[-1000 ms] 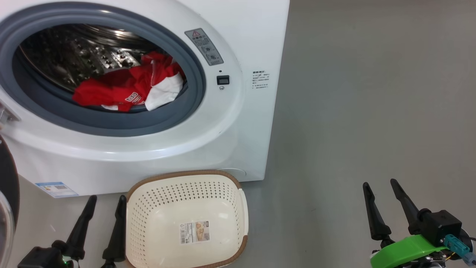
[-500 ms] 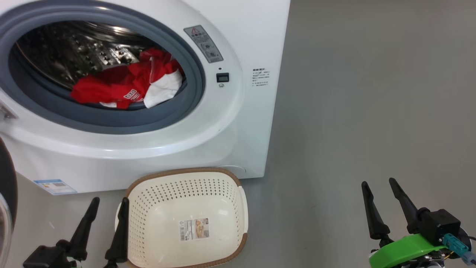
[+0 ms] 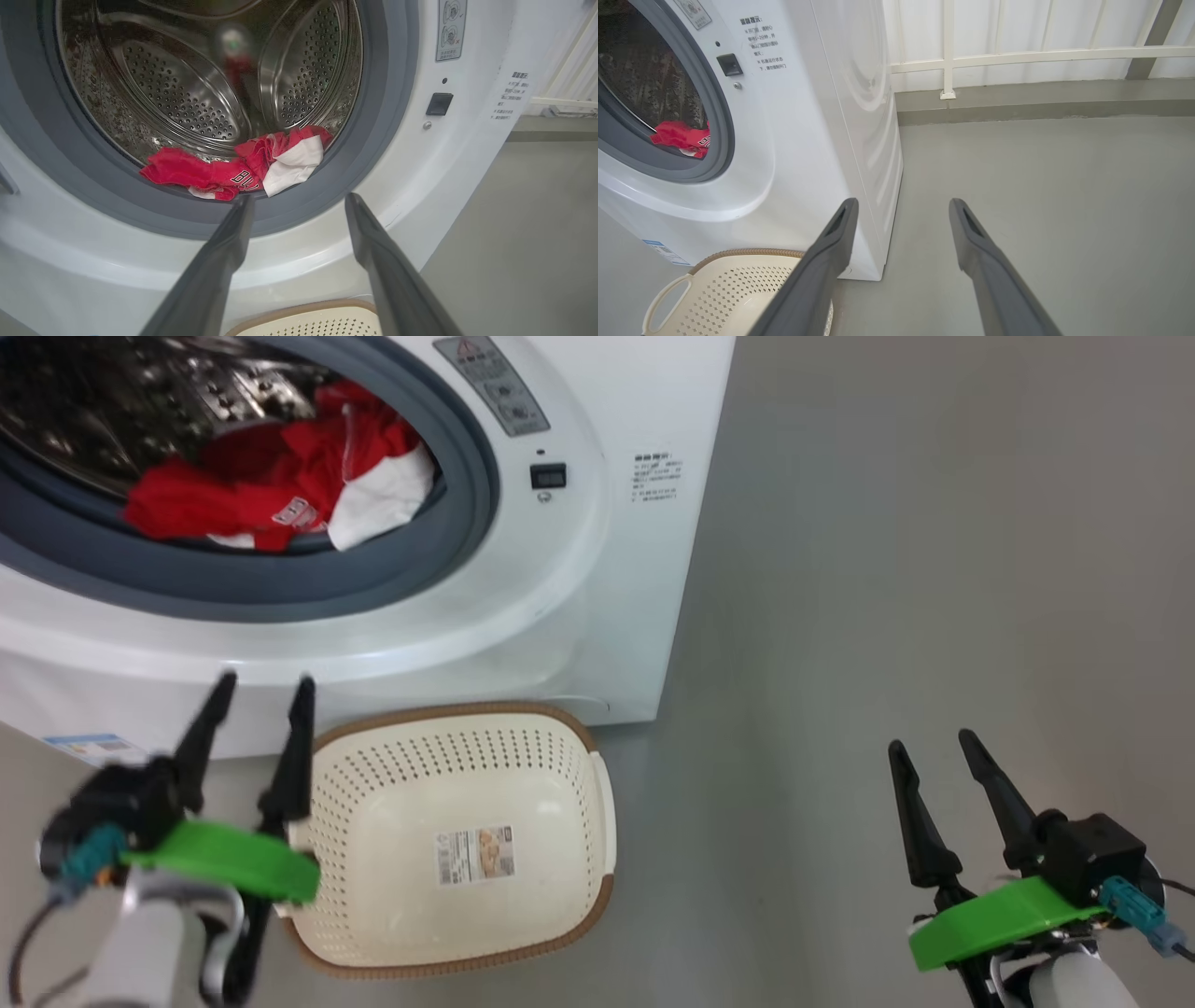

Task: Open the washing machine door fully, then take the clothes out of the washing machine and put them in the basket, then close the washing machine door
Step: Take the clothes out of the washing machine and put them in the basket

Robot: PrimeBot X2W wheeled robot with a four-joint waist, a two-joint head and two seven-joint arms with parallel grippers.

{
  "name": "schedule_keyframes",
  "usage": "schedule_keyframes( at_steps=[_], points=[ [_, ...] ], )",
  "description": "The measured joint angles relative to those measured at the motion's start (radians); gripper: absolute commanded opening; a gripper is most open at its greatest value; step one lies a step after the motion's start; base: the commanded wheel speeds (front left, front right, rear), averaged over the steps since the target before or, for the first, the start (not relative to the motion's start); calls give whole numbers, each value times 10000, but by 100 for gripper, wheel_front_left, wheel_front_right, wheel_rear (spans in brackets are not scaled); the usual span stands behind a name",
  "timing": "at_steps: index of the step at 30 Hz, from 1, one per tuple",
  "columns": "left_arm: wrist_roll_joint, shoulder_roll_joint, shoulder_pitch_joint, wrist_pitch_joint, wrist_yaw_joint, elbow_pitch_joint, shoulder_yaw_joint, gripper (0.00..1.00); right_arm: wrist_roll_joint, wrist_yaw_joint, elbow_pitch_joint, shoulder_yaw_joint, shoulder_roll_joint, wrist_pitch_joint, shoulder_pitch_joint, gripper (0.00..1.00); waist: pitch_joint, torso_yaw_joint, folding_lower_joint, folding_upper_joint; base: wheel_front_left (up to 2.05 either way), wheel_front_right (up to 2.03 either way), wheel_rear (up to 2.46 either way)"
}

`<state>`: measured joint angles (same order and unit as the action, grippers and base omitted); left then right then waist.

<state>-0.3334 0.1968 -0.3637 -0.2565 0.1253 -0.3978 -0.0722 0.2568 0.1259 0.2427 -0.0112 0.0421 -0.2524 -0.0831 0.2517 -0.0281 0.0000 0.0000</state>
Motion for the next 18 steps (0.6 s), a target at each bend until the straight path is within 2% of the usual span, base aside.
schedule_keyframes(
  at_steps=[12,18],
  points=[
    [410,345,-4826,77,-4,-3777,-336,100,48,0,-261,199,12,-2,-1108,100,1576,-177,-1,0,0,0,0],
    [949,487,-6593,102,-33,-5528,-708,100,341,0,-360,326,17,-2,-1519,100,2358,-309,0,0,0,0,0]
  ],
)
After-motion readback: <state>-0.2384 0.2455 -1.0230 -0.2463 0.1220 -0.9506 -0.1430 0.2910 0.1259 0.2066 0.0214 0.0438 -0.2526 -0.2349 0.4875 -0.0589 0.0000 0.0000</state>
